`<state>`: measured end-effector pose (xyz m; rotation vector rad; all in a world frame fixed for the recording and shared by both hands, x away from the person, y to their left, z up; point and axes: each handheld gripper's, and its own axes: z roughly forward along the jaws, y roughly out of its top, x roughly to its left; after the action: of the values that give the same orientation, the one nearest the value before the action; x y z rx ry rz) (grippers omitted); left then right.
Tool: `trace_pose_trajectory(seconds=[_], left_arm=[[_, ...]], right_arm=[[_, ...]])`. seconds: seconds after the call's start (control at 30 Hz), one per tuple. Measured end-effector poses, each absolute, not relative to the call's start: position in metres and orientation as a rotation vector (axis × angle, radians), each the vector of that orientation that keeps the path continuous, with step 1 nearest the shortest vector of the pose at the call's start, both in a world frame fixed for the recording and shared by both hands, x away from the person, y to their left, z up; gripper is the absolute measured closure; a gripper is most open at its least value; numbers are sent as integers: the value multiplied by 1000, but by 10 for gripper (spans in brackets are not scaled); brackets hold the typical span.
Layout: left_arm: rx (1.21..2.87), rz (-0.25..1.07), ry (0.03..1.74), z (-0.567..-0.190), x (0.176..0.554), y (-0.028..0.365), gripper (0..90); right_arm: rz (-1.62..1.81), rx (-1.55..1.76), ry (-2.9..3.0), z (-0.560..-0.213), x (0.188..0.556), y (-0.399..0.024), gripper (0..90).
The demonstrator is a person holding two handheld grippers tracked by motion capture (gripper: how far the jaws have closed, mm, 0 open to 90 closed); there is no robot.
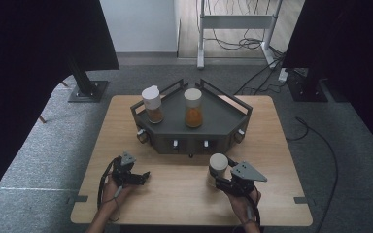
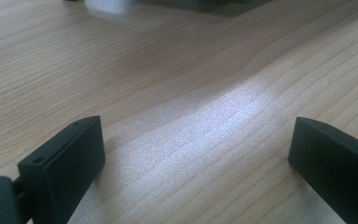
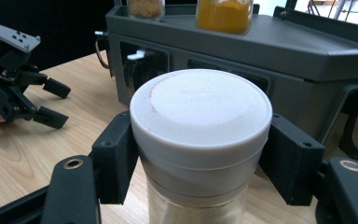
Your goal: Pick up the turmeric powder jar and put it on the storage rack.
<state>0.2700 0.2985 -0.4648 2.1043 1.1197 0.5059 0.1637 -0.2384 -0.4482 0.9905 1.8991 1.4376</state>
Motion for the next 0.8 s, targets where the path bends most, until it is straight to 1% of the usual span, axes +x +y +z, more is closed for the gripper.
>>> trace_pose_trajectory(seconds=[0.53, 0.8], left_arm=[[2106, 506, 1119, -465, 270, 299, 33], [2104, 506, 1120, -465, 270, 298, 33]], right_arm=[[1451, 989, 1906, -428, 174, -238, 331], [1456, 977, 1899, -423, 176, -238, 331]])
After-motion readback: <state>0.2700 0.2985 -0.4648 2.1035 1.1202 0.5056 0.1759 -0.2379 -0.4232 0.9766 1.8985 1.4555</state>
